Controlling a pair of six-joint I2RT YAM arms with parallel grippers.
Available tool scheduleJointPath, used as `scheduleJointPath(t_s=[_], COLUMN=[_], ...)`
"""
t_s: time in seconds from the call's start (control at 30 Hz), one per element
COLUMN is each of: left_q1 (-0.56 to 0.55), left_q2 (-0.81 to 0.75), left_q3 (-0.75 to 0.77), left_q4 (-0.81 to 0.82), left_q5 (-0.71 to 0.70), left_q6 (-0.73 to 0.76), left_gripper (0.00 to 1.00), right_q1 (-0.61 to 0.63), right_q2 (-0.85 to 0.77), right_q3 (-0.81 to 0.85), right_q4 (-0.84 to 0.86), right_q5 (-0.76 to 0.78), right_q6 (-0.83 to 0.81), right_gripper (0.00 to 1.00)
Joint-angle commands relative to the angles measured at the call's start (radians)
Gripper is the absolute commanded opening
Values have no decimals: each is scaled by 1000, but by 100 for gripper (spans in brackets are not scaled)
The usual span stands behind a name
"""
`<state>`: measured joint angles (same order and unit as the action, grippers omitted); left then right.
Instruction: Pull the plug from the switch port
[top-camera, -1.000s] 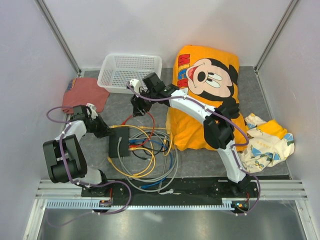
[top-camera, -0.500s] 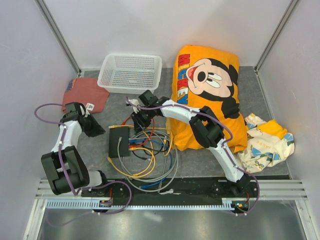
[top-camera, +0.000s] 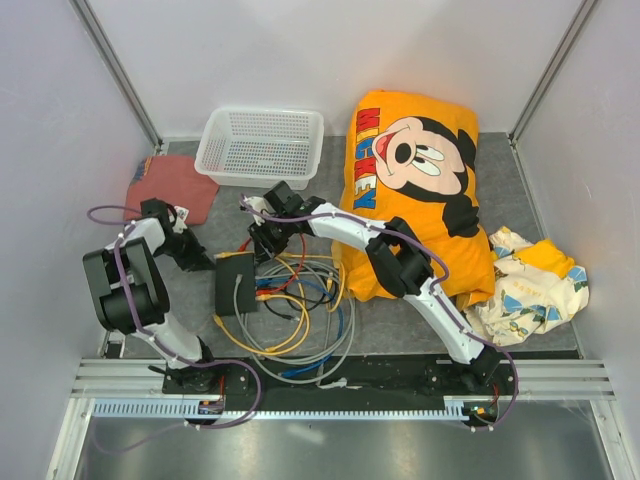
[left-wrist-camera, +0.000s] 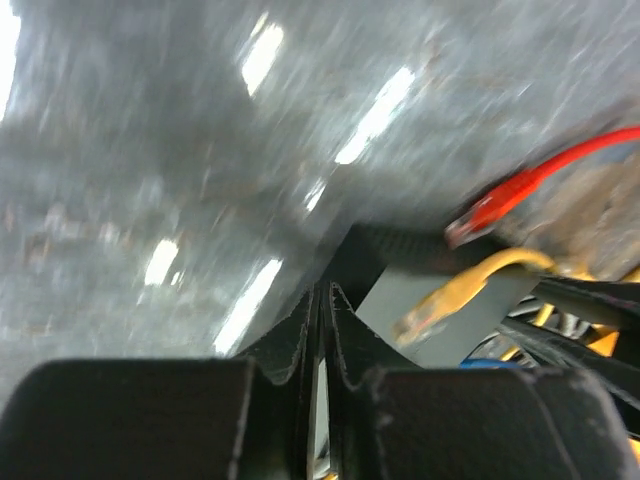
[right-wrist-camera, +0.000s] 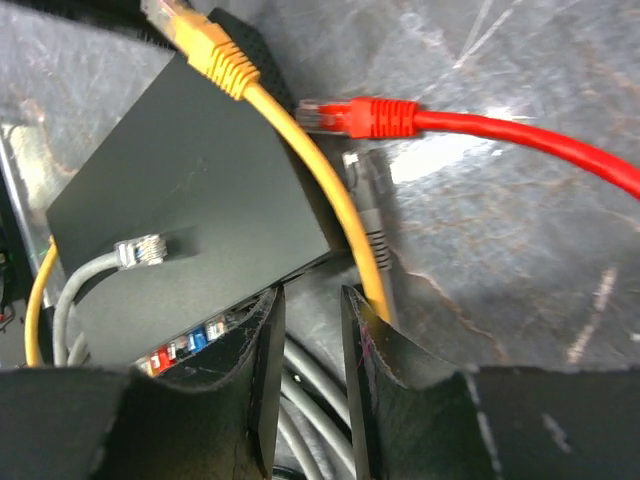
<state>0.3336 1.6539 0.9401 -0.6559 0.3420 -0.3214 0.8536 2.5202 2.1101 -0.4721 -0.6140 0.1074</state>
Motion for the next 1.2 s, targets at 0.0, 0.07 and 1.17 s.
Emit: scheduleJointPath(t_s=[0.0,0.07,1.17], left_q1=[-24,-37,-41], left_q2=[62,92,-69], left_q3=[112,167,-63], left_q4=[12,15,67], left_q5=[159,195,135], left_q6=[39,33,16], left_gripper=[8,7,1], right_q1=[4,-2,-51], right_q2=[18,19,-51], right_q3=[68,77,-186], right_q4=[66,66,214], right_q5=[43,57,-326], right_q6=[5,8,193], right_gripper=[37,37,64])
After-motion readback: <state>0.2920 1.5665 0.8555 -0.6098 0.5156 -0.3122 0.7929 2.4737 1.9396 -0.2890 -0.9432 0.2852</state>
